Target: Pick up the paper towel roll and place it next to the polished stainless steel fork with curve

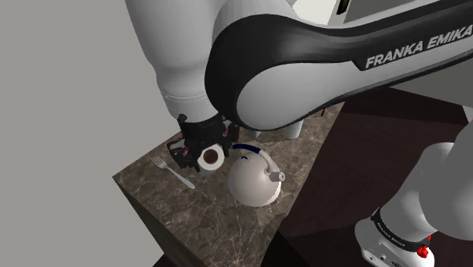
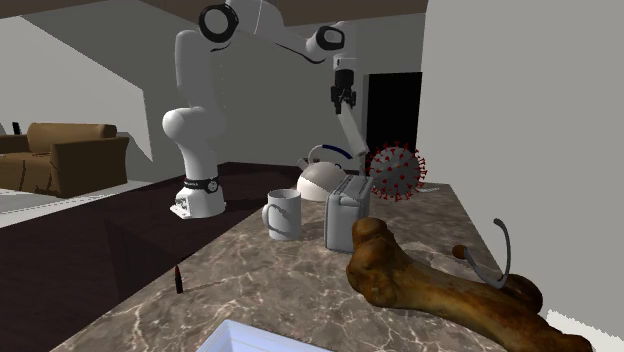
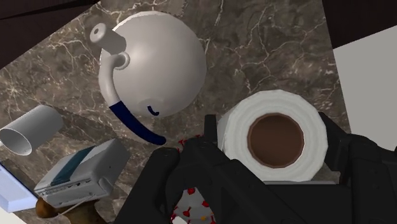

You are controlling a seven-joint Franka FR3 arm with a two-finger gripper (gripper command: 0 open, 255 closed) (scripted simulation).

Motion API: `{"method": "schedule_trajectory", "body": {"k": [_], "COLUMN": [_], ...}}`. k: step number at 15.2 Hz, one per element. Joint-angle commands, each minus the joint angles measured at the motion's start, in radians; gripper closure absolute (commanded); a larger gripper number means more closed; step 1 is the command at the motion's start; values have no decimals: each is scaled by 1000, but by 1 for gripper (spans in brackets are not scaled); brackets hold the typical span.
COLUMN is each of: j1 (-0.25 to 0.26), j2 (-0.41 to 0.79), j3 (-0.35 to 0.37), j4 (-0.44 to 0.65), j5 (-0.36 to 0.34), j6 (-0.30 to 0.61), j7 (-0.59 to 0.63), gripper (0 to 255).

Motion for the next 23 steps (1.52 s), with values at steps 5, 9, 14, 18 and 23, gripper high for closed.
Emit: {"method": "schedule_trajectory", "body": {"k": [5,9,14,18,23], "j1": [-1,0,2,4,7], "j2": [6,17,37,57,87], "j3": [-1,-1,-1,-3,-5], "j4": [-76,-119,-167,-201,-239], "j5": [-7,-17,-34,-51,-78], "j6": [80,131,192,240,298], "j7": [15,28,47,64,90], "gripper": [255,255,255,255,255]}}
